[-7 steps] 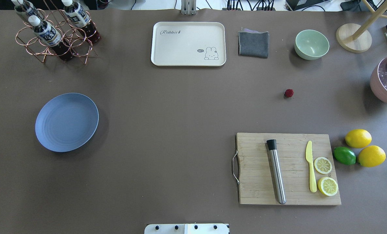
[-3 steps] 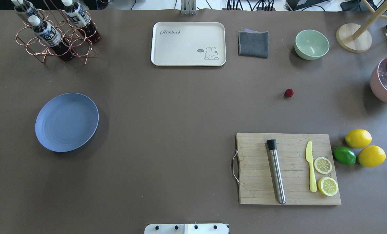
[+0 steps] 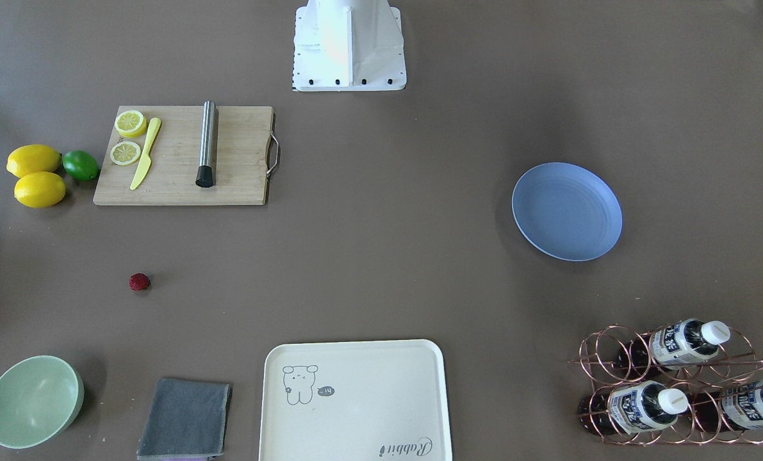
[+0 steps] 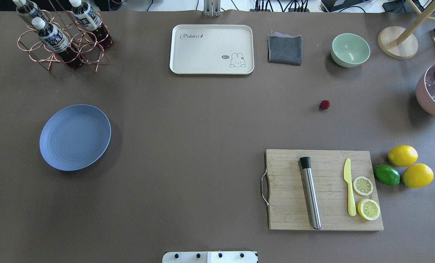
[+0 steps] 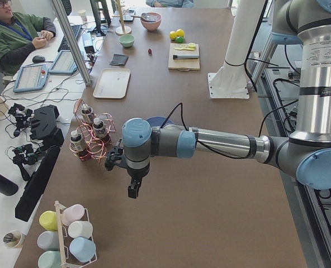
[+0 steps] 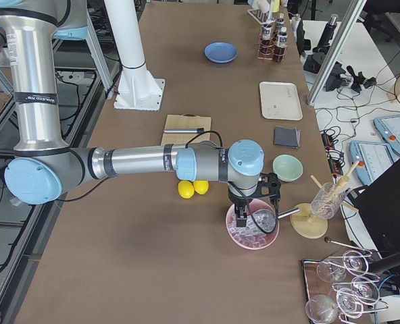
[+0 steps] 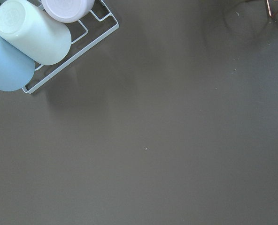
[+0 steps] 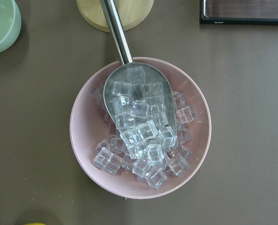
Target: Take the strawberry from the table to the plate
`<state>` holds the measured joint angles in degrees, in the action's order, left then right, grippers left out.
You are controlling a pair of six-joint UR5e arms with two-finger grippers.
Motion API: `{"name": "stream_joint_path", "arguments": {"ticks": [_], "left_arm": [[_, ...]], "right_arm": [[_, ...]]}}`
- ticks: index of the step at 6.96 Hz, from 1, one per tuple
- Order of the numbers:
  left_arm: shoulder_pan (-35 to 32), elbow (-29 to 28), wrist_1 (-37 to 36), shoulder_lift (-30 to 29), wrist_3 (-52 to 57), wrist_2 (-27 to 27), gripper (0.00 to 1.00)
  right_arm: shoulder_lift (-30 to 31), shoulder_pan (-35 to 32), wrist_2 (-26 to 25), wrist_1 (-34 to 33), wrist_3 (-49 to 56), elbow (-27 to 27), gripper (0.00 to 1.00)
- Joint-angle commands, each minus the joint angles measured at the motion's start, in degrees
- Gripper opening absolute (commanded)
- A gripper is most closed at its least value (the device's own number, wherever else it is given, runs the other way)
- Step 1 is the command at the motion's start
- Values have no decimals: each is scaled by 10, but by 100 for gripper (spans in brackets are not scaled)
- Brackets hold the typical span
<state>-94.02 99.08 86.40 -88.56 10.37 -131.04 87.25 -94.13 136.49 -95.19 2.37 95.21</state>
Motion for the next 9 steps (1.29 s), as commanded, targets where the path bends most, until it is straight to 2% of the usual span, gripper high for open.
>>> {"name": "stream_joint_path", "arguments": {"ticks": [1,9], "left_arm": [[0,0,0,1,0,0,98],[1,14,1,0,-1,-1,98]], "right_arm": [[0,0,0,0,0,0,100],[-1,0,0,0,0,2,100]]}}
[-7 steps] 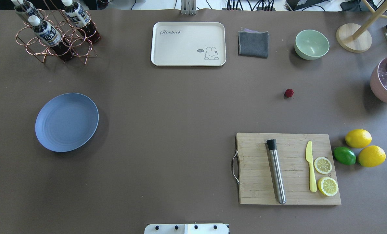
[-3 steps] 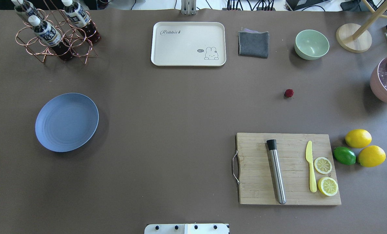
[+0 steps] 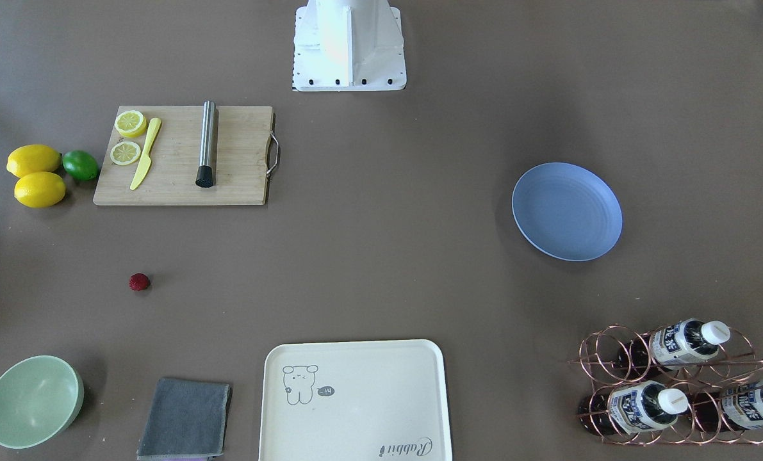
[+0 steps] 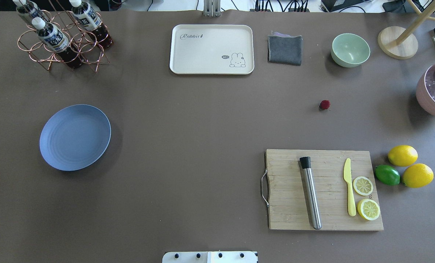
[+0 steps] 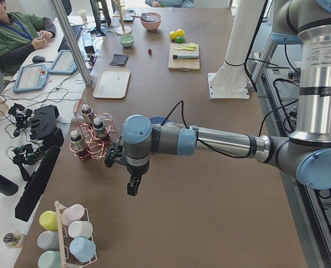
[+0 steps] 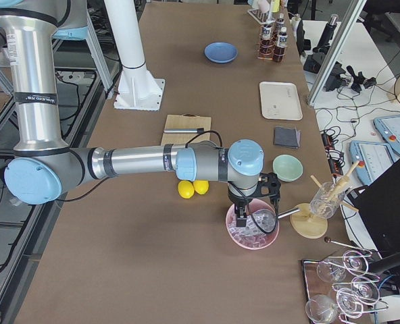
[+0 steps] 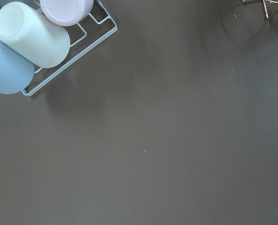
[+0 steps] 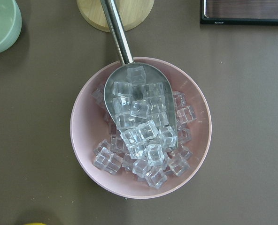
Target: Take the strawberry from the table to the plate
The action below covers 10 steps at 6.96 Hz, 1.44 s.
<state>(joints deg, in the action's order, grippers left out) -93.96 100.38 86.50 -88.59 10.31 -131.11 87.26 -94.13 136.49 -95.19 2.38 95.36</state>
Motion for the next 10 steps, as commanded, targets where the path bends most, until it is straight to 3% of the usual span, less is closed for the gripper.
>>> {"name": "stream_joint_path", "arguments": {"ticks": [1,6,8,10], "left_arm": [[0,-4,1,0,1,0,98],[0,0,0,1,-1,0,98],[1,19,15,-7,-6,-32,98],[17,18,67,-38,-115,-63,98]], "right_arm": [[-2,0,0,0,0,2,100],[-2,0,1,0,0,7,100],[-1,0,0,0,0,9,100],[-2,0,1,0,-1,11,100]]}}
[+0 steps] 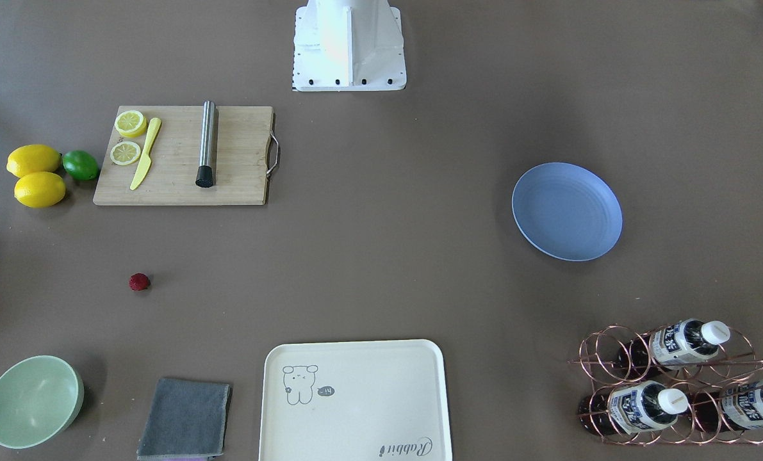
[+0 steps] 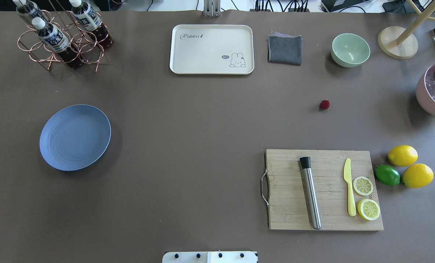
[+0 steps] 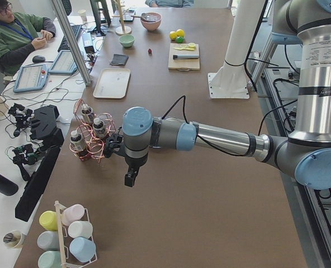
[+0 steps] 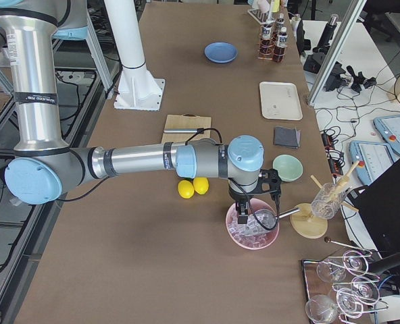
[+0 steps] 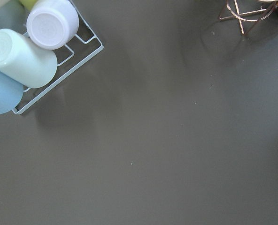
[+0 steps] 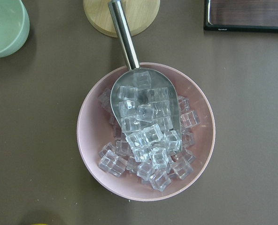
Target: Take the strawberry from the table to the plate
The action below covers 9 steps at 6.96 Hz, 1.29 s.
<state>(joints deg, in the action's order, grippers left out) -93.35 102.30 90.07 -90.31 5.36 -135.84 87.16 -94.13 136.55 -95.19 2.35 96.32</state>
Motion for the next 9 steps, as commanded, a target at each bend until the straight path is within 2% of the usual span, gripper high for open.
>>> {"name": "stream_joint_path", "arguments": {"ticks": [1,2,3,4,5,6,7,9], "left_arm": [[31,1,51,-28,-85,-17,98],[70,-2,55,-28,-86,-17,98],[73,0,95,-26,-86,-24,98],[76,-5,134,-21,-113,-28,98],[105,-6,166,-22,-204,-26,98],[147,-17,245,-21,-298,-22,98],[163,-43,317,-17,-359,-22,98],[195,-68,403,-12,-424,-14,98]], "right_arm": [[-6,0,0,0,-2,1,100],[-8,8,4,0,-2,8,100],[-15,26,3,0,-4,18,100],[-24,45,4,1,-50,28,100],[-30,64,4,2,-94,46,100],[-30,84,4,47,-142,50,100],[-29,128,2,118,-231,47,100],[-30,194,-8,216,-386,47,100]]}}
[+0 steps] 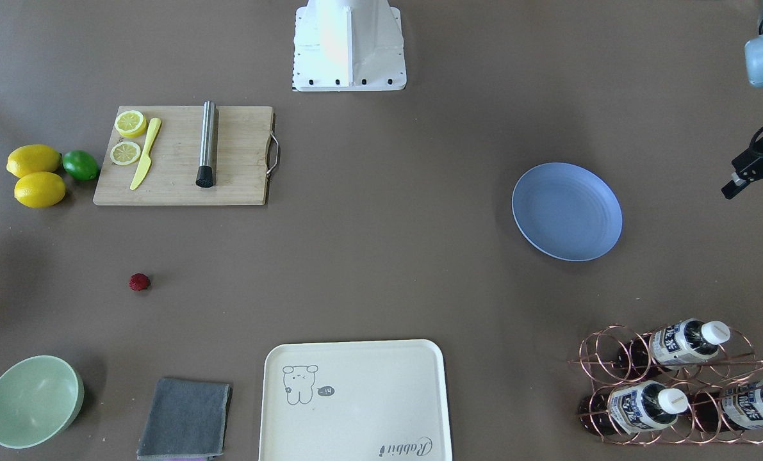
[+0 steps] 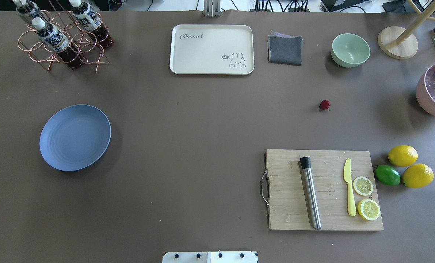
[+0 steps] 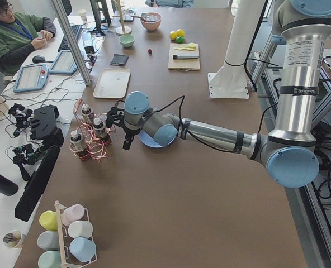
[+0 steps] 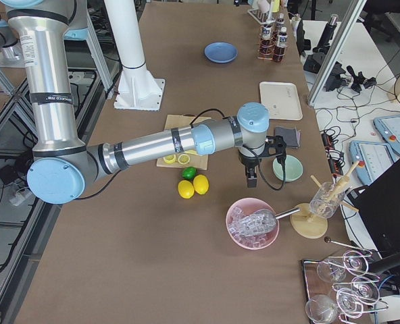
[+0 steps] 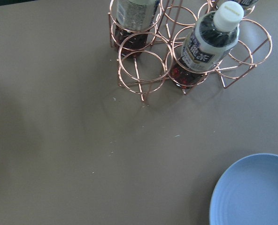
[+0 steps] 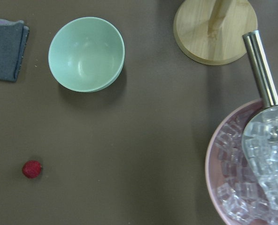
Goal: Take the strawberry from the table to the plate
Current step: 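Move the left gripper down to the edge of the blue plate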
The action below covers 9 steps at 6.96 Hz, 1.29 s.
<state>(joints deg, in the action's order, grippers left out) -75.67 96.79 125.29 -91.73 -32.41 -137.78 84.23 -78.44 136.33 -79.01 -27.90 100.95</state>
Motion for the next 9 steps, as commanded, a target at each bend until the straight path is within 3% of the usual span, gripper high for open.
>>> {"name": "stream_joint_path", "arguments": {"ticks": [1,5,7,9], "left_arm": [[65,-12,76,15,-62,68,98],[237,-31,185,26,-193,230,98],[250,-100,275,25,-194,236,98],[250,-102,276,23,-193,235,97]], "right_arm": [[-4,54,-13,63,-110,1,100],[-4,66,-19,64,-114,0,100],[-3,69,-26,63,-118,0,100],[-4,72,-26,64,-141,3,100]]}}
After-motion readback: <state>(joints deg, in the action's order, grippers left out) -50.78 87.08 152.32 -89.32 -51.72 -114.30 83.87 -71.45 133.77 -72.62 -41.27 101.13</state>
